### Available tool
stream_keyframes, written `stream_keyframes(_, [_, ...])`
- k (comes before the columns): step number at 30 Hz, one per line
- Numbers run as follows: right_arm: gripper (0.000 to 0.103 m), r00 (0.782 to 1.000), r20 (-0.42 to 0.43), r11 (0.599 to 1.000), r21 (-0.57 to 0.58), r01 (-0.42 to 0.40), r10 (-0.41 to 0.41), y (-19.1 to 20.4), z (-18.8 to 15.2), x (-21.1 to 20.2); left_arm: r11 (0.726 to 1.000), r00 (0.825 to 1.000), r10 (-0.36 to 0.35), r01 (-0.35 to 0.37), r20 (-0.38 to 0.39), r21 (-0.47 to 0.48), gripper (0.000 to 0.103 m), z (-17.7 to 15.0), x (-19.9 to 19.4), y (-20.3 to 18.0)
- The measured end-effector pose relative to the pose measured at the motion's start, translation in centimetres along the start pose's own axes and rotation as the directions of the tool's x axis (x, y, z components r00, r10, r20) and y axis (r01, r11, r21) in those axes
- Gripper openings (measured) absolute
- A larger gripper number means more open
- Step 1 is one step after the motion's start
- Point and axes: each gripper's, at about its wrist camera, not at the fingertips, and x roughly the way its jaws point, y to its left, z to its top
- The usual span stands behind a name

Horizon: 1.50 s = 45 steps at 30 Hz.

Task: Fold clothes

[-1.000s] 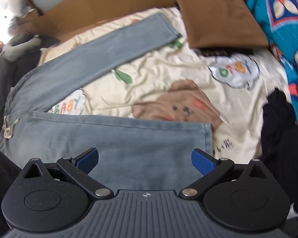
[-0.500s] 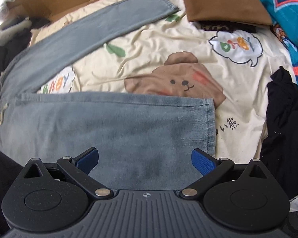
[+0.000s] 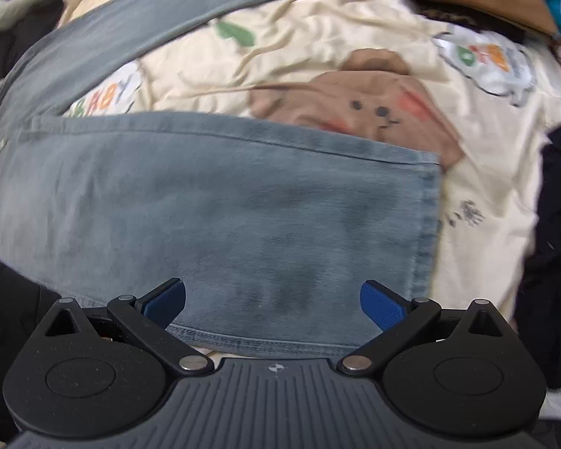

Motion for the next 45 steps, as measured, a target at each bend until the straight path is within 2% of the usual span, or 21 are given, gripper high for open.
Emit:
stream_keyframes(8, [0.102, 0.996, -0.037, 0.973, -0.216, -0.082, 0.076, 4.3, -0.3, 2.8, 1.000, 1.000, 0.009, -0.008, -0.017, 0.023, 0.099, -0.3, 0.4, 0.1])
stream_keyframes(13, [0.098, 0.996, -0.057, 0.948, -0.306, -0.087, 0.073, 6.3, -1.1, 4.2, 1.000, 1.000, 0.009, -0.009, -0.006, 0.004, 0.099, -0.1, -0.3, 0.7])
stream_keyframes(17, [0.086, 0.994, -0.084, 0.926, -0.364, -0.096, 0.070, 7.1, -1.9, 5.1, 1.000, 1.000, 0.016, -0.016, -0.004, 0.004, 0.099, 0.1, -0.6, 1.2])
stream_keyframes(22, [0.085, 0.989, -0.137, 0.888, -0.447, -0.104, 0.047, 8.1, -3.3, 6.8, 1.000, 1.000, 0.022, -0.022, -0.017, -0.015, 0.099, 0.0, -0.5, 2.0])
stream_keyframes(26, [0.081, 0.990, -0.139, 0.873, -0.480, -0.087, 0.023, 8.2, -4.0, 7.8, 1.000, 0.999, 0.028, -0.028, -0.021, -0.008, 0.099, -0.2, -0.8, 2.4])
stream_keyframes(32, [0.082, 0.987, -0.154, 0.830, -0.555, -0.054, -0.039, 8.8, -4.8, 8.9, 0.999, 0.999, 0.031, -0.031, -0.016, -0.025, 0.099, -0.2, -1.5, 2.8])
stream_keyframes(36, [0.080, 0.988, -0.142, 0.820, -0.571, -0.034, -0.058, 8.8, -4.9, 9.1, 0.999, 0.999, 0.032, -0.033, -0.016, -0.013, 0.099, -0.3, -1.6, 2.6])
stream_keyframes(41, [0.075, 0.991, -0.121, 0.850, -0.527, -0.014, -0.059, 8.1, -4.6, 7.7, 0.999, 0.999, 0.034, -0.034, -0.014, 0.004, 0.099, -0.4, -1.5, 2.2])
stream_keyframes(45, [0.074, 0.993, -0.091, 0.844, -0.535, 0.017, -0.078, 7.7, -4.6, 6.3, 1.000, 1.000, 0.020, -0.020, -0.012, 0.011, 0.099, -0.4, -0.9, 1.8])
